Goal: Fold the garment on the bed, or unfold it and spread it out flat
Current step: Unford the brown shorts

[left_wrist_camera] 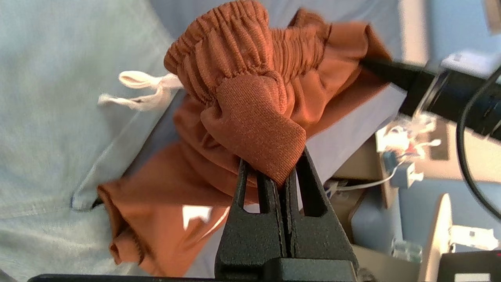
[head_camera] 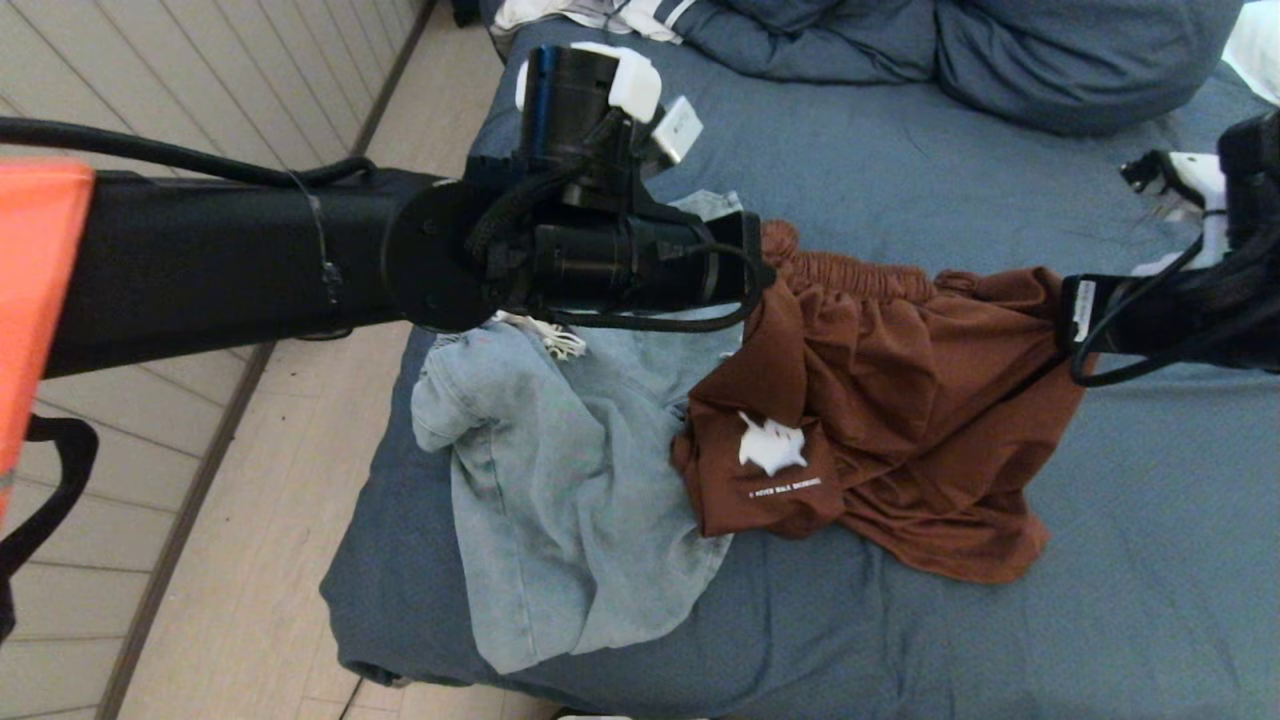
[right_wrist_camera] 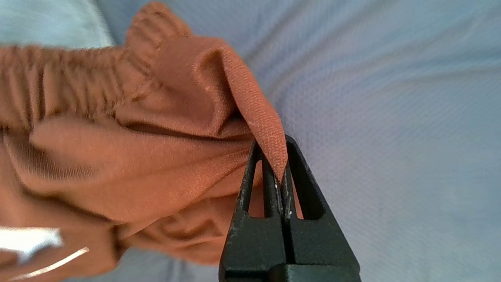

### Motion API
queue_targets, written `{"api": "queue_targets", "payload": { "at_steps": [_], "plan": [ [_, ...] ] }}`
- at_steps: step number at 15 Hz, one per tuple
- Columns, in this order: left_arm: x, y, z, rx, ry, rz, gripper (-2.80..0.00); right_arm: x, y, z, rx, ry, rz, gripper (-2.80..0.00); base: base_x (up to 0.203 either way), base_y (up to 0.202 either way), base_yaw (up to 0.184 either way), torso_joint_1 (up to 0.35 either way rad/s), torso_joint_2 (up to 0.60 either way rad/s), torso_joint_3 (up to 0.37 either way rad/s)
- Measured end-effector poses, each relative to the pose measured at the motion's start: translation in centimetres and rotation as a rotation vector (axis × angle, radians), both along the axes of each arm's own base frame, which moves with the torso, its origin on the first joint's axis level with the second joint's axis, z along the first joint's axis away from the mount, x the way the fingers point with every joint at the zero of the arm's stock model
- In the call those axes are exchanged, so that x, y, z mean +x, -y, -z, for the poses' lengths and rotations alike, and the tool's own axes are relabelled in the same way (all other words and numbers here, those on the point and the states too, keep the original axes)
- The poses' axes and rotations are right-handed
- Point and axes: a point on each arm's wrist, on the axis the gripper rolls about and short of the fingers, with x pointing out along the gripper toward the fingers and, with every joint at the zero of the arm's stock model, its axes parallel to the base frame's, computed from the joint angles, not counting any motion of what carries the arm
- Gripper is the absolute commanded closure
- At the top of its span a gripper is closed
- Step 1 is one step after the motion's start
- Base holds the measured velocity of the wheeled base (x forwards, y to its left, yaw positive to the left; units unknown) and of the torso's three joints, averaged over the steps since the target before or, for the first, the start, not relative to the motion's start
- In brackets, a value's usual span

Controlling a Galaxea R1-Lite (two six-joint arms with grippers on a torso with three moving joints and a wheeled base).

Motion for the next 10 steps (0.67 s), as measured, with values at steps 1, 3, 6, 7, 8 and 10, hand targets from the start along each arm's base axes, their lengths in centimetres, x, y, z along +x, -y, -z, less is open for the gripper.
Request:
{"api": "queue_targets", "payload": {
  "at_steps": [1,3,6,7,8,10],
  "plan": [
    [0.4,0.4,0.9,0.015,-0.019,-0.001,0.00,1.0,0.3,0.9,0.008,-0.021,0.003,0.00,0.000,0.000,0.000,0.000,0.00,0.000],
    [0.9,1.0,3.0,0.054,-0.058,0.001,0.00,2.6,0.9,3.1,0.014,-0.054,0.013,0.00,0.000,0.000,0.000,0.000,0.00,0.000],
    [0.9,1.7,5.7,0.093,-0.094,0.012,0.00,3.2,1.0,6.5,0.007,-0.125,0.014,0.00,0.000,0.000,0.000,0.000,0.00,0.000],
    [0.4,2.0,6.4,0.101,-0.097,0.025,0.00,3.2,0.9,7.5,0.007,-0.143,0.006,0.00,0.000,0.000,0.000,0.000,0.00,0.000],
    [-0.3,2.5,7.3,0.113,-0.105,0.043,0.00,2.9,0.9,8.3,0.011,-0.162,-0.005,0.00,0.000,0.000,0.000,0.000,0.00,0.000],
    [-2.0,3.3,8.4,0.124,-0.106,0.079,0.00,1.9,0.7,9.3,0.026,-0.197,-0.034,0.00,0.000,0.000,0.000,0.000,0.00,0.000]
  ]
}}
